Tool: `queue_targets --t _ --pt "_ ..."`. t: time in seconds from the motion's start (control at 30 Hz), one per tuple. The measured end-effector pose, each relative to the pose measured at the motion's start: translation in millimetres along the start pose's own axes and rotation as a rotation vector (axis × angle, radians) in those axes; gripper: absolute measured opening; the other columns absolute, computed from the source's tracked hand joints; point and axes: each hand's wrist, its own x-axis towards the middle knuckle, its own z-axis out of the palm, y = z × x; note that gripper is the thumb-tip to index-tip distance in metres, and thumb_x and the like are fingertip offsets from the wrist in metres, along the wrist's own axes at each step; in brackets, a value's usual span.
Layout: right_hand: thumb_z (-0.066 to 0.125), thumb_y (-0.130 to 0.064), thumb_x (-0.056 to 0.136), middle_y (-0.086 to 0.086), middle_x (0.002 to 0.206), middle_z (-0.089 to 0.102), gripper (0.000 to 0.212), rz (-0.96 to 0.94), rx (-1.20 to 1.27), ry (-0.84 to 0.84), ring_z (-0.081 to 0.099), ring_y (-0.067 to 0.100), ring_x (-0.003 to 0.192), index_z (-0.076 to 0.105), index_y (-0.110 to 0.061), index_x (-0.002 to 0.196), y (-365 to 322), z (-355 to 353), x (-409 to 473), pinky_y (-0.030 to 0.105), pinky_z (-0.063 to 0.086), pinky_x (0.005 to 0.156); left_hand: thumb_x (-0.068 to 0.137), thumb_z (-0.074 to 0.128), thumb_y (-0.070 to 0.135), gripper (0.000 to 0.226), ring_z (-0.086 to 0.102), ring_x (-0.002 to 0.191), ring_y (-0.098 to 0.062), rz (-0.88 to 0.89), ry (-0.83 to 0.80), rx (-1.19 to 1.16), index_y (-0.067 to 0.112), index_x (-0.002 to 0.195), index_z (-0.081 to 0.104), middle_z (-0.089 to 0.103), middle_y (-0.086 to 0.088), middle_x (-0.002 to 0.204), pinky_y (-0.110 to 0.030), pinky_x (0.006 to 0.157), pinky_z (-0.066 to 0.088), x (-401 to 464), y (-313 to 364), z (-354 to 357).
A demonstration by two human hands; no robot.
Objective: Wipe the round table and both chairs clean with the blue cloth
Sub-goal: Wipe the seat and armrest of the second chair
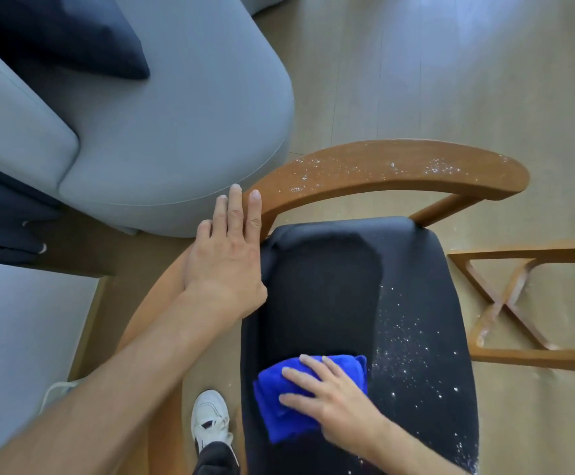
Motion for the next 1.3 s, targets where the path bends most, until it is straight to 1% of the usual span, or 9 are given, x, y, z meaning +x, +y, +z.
queue_targets --t 0.07,0.17,0.3,0.43,0.53,0.63,0.77,0.93,1.3 --pt "0.076 0.002 0.043 0.003 0.126 0.064 0.071 0.194 0.058 0.178 0.064 0.035 0.109 0.073 -0.027 0.108 45 -18 12 0.047 0.056 0.082 0.085 0.043 0.037 0.102 -0.012 0.147 -0.035 -0.006 -0.006 0.013 0.003 0.135 -0.04 -0.028 -0.022 0.154 -0.04 0.117 0.013 0 2 0" --pt "0.059 0.017 0.058 0.017 0.14 0.05 0.073 0.487 0.151 0.321 0.046 0.048 0.125 0.063 -0.011 0.126 115 -51 39 0.06 0.044 0.095 0.086 0.04 0.034 0.098 -0.012 0.147 -0.035 -0.017 -0.005 0.03 0.003 0.138 -0.037 -0.028 -0.022 0.154 -0.04 0.117 0.011 0 4 0" --pt "0.049 -0.019 0.089 0.007 0.16 0.007 0.068 0.617 0.041 0.1 0.013 0.037 0.143 0.023 -0.027 0.151 160 -43 65 0.051 0.021 0.114 0.087 0.034 0.031 0.093 -0.012 0.147 -0.035 -0.026 0.007 0.055 0.002 0.138 -0.037 -0.027 -0.023 0.154 -0.04 0.118 0.012 -1 4 0" --pt "0.05 -0.064 0.084 0.003 0.16 0.006 0.071 0.564 0.055 0.155 0.008 0.033 0.145 0.027 -0.04 0.147 174 -32 65 0.057 0.015 0.113 0.088 0.034 0.033 0.092 -0.011 0.147 -0.035 -0.027 0.007 0.077 0.002 0.137 -0.038 -0.027 -0.023 0.154 -0.04 0.118 0.012 -1 5 0" --pt "0.044 -0.073 0.082 0.005 0.161 0.002 0.075 0.539 0.049 0.165 0.005 0.034 0.146 0.023 -0.045 0.147 192 -34 73 0.059 0.013 0.113 0.087 0.032 0.035 0.093 -0.009 0.147 -0.036 -0.03 0.03 0.099 0.0 0.133 -0.041 -0.026 -0.024 0.154 -0.04 0.117 0.014 0 6 3" --pt "0.044 -0.072 0.082 0.008 0.16 0.006 0.075 0.558 0.011 0.169 0.016 0.033 0.143 0.025 -0.041 0.147 185 -17 79 0.055 0.023 0.109 0.086 0.027 0.037 0.093 -0.007 0.147 -0.036 -0.027 0.057 0.121 -0.001 0.128 -0.046 -0.024 -0.024 0.154 -0.04 0.116 0.016 0 7 7" --pt "0.05 -0.059 0.085 0.015 0.148 0.039 0.059 0.609 -0.075 0.363 0.049 0.036 0.115 0.051 -0.029 0.136 176 2 81 0.046 0.041 0.084 0.078 0.018 0.036 0.089 -0.003 0.147 -0.036 -0.026 0.077 0.13 -0.001 0.129 -0.045 -0.02 -0.024 0.156 -0.039 0.115 0.018 -1 6 10" --pt "0.057 -0.044 0.085 0.017 0.134 0.053 0.047 0.693 -0.109 0.515 0.056 0.037 0.095 0.06 -0.022 0.126 158 10 79 0.042 0.043 0.07 0.076 0.018 0.035 0.089 -0.001 0.147 -0.036 -0.028 0.104 0.154 -0.001 0.134 -0.039 -0.017 -0.025 0.156 -0.04 0.113 0.018 0 6 12" --pt "0.063 -0.034 0.08 0.015 0.138 0.052 0.045 0.302 -0.035 0.403 0.057 0.036 0.108 0.059 -0.028 0.124 47 79 -10 0.044 0.046 0.083 0.083 0.031 0.035 0.094 0.0 0.147 -0.037 0.005 0.134 0.124 -0.001 0.137 -0.037 -0.017 -0.025 0.156 -0.041 0.114 0.019 -1 6 8"
